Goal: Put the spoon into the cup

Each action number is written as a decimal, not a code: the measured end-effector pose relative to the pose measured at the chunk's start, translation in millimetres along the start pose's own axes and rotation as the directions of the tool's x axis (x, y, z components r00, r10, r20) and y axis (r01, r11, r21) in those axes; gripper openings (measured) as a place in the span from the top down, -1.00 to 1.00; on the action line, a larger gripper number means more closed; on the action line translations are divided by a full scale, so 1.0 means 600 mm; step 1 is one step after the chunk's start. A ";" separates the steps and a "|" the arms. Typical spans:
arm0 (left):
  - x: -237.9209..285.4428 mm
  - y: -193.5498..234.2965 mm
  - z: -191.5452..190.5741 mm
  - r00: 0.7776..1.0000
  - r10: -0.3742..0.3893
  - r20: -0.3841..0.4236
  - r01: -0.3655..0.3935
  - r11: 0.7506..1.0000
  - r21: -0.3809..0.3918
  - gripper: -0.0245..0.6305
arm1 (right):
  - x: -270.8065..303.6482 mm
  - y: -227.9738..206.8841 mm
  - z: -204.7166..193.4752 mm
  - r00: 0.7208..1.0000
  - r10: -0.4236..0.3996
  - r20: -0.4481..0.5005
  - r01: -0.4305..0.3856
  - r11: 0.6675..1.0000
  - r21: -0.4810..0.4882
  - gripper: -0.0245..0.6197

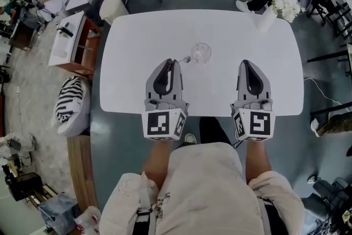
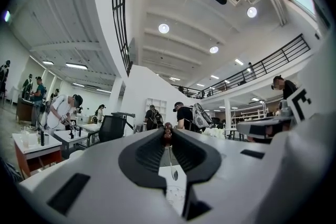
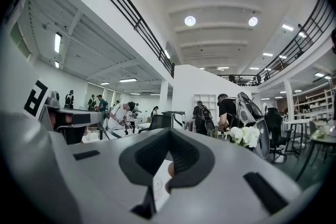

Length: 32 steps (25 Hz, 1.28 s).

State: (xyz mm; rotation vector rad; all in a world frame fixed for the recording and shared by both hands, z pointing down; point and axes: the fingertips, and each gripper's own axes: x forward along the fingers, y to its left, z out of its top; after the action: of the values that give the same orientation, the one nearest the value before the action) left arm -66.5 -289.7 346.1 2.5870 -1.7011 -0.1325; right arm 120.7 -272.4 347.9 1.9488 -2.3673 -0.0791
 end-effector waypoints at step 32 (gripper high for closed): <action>0.263 0.019 -0.364 0.896 0.010 -0.443 -0.099 0.979 -0.178 0.80 | 0.290 -0.107 -0.273 0.946 0.145 -0.290 -0.099 0.981 0.167 0.96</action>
State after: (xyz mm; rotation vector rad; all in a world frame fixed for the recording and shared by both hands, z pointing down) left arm 5.7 -441.6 557.0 2.2052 -1.5043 0.2582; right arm 165.3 -454.5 509.7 1.7169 -2.3368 0.3881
